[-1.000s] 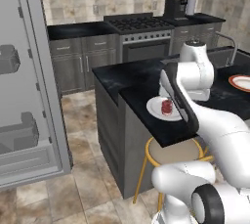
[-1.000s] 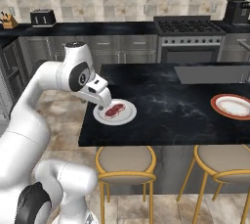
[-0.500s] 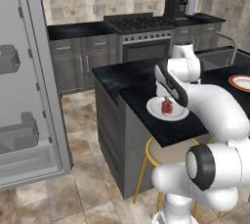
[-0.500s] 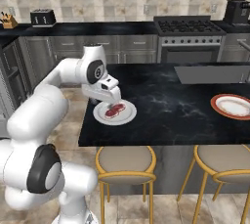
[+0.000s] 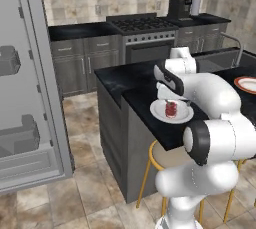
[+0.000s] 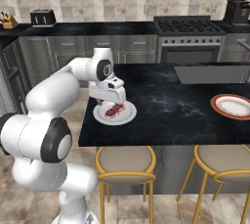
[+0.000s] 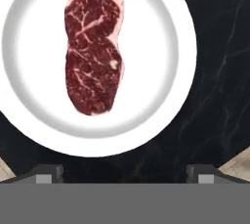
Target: Transport the steak and lime to the fridge. Place the steak on the rack containing meat and place the lime on the rack containing the vegetable, ensuring meats and vegetables are on different racks.
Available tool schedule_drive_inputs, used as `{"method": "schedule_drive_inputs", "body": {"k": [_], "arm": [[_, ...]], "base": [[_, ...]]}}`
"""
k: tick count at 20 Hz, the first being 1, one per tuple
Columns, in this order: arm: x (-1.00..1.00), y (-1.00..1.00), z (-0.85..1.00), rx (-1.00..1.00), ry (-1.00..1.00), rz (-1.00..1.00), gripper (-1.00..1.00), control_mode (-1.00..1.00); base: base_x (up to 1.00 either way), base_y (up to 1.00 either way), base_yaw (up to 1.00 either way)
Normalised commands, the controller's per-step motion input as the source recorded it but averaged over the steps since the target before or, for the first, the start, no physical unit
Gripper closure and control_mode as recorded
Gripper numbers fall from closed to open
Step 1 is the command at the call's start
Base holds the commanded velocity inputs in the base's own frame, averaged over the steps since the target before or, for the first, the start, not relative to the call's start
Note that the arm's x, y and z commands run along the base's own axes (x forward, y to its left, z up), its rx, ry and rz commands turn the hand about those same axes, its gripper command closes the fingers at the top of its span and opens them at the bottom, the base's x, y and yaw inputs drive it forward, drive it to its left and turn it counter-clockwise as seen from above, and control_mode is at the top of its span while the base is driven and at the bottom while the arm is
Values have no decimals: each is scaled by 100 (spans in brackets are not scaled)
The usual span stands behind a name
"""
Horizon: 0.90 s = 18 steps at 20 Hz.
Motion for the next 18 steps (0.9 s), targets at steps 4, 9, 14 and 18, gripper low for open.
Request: {"method": "schedule_drive_inputs", "body": {"k": [4,9,14,18], "arm": [[26,0,-30,0,2,0,-100,-100],[22,0,-33,1,0,0,-100,-100],[22,-4,-25,0,0,0,-100,-100],[29,-12,-13,0,0,0,-100,-100]], "base": [[0,0,0],[0,0,0],[0,0,0],[0,0,0]]}}
